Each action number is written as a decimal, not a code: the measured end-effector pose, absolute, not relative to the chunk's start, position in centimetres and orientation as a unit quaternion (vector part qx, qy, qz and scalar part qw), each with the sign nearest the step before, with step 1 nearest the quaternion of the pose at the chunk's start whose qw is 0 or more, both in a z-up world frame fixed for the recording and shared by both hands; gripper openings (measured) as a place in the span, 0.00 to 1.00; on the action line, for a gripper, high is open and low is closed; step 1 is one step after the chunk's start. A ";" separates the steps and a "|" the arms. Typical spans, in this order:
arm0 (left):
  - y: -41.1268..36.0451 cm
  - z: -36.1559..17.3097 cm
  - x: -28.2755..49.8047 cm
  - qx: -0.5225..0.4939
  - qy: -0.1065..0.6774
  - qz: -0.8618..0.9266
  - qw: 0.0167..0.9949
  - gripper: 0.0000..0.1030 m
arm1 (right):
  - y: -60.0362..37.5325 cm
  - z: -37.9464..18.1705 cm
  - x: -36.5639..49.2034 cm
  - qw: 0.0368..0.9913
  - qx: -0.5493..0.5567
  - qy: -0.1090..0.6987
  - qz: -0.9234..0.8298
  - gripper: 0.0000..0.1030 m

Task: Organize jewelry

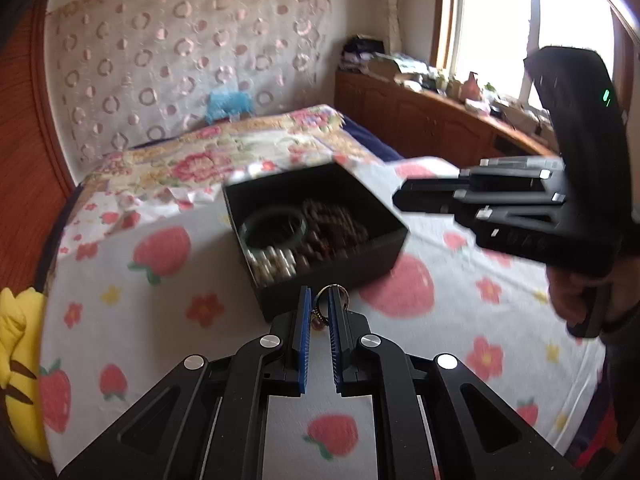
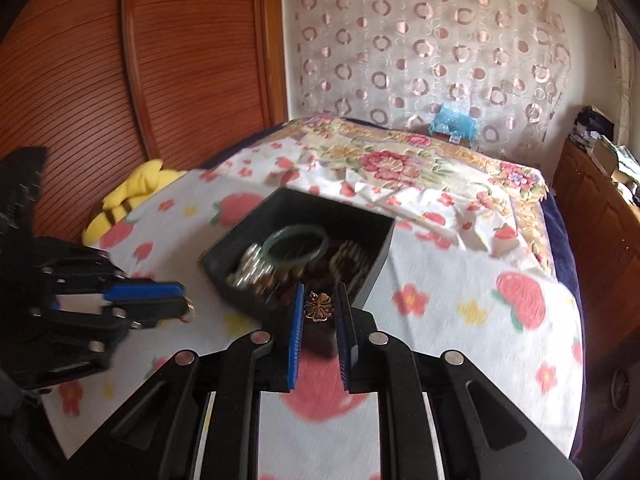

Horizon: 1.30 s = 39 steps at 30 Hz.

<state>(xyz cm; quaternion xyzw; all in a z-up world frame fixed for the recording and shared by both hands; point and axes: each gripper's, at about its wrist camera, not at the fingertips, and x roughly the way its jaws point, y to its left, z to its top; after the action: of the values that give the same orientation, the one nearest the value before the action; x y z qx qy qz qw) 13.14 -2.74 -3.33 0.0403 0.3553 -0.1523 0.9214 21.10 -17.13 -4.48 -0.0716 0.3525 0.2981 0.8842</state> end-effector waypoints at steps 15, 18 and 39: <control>-0.6 -2.9 17.4 0.001 0.332 -0.095 0.939 0.37 | -17.4 -4.4 23.3 0.888 -0.027 0.352 0.294 0.33; -0.5 -2.6 16.5 0.008 0.330 -0.080 0.941 0.50 | -17.9 -3.6 21.6 0.902 -0.026 0.331 0.276 0.33; 0.4 0.2 6.5 0.018 0.276 -0.025 0.961 0.92 | -21.3 -1.6 9.3 0.957 0.010 0.237 0.168 0.97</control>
<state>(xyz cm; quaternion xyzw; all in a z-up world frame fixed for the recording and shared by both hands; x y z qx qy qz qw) 6.45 0.41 0.17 0.0178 0.2764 -0.0247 0.9605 9.31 -21.28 -1.55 0.0104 0.2368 0.1677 0.9569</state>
